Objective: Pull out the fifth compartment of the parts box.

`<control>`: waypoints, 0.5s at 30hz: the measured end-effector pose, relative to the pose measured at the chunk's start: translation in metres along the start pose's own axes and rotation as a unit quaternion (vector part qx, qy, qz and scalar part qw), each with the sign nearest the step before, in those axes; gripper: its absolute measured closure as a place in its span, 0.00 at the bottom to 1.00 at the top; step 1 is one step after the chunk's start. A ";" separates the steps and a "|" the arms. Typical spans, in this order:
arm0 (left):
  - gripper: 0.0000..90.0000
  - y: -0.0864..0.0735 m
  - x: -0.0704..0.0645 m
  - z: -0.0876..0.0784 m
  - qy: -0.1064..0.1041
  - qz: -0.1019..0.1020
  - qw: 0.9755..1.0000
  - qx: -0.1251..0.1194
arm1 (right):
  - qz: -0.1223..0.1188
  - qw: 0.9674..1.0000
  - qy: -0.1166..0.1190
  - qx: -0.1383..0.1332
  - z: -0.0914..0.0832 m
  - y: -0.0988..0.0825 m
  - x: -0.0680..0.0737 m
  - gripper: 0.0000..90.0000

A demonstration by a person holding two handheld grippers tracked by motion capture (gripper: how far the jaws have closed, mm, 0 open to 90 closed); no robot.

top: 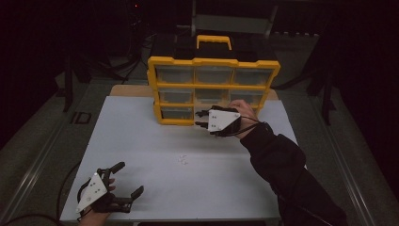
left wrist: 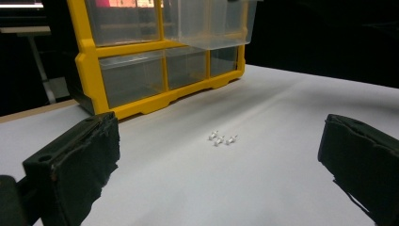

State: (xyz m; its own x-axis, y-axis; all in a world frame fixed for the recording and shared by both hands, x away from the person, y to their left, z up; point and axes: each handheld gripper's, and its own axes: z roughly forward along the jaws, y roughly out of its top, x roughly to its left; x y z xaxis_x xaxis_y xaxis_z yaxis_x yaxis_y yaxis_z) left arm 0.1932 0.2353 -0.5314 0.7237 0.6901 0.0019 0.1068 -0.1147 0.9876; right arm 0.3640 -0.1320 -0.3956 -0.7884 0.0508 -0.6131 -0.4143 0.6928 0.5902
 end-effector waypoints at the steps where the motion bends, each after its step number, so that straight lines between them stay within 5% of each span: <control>1: 0.00 0.000 0.000 0.000 0.000 -0.001 1.000 0.000 | 0.006 1.000 0.000 -0.005 -0.002 0.000 -0.002 0.73; 5: 0.00 0.000 0.000 0.000 0.000 0.000 1.000 0.001 | 0.039 0.999 -0.007 -0.020 -0.011 0.000 -0.011 0.73; 9: 0.00 0.000 0.000 0.000 0.001 0.000 1.000 0.001 | 0.102 0.994 -0.018 -0.026 -0.017 -0.007 -0.024 0.67; 11: 0.00 0.000 0.000 0.000 0.001 0.000 1.000 0.001 | 0.112 0.993 -0.022 -0.026 -0.018 -0.008 -0.026 0.64; 12: 0.00 0.000 0.000 0.000 0.001 0.000 1.000 0.001 | 0.177 0.983 -0.037 -0.017 -0.021 -0.016 -0.034 0.50; 15: 0.00 0.000 0.000 0.000 0.000 0.000 1.000 0.002 | 0.210 0.977 -0.039 -0.017 -0.021 -0.021 -0.038 0.43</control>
State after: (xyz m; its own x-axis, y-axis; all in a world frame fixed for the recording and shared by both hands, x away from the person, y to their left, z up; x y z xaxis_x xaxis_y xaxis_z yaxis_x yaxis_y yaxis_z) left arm 0.1937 0.2352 -0.5316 0.7233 0.6906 0.0025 0.1091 -0.1178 0.9870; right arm 0.3932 -0.1638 -0.3739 -0.8559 0.3805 -0.3504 -0.0777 0.5752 0.8143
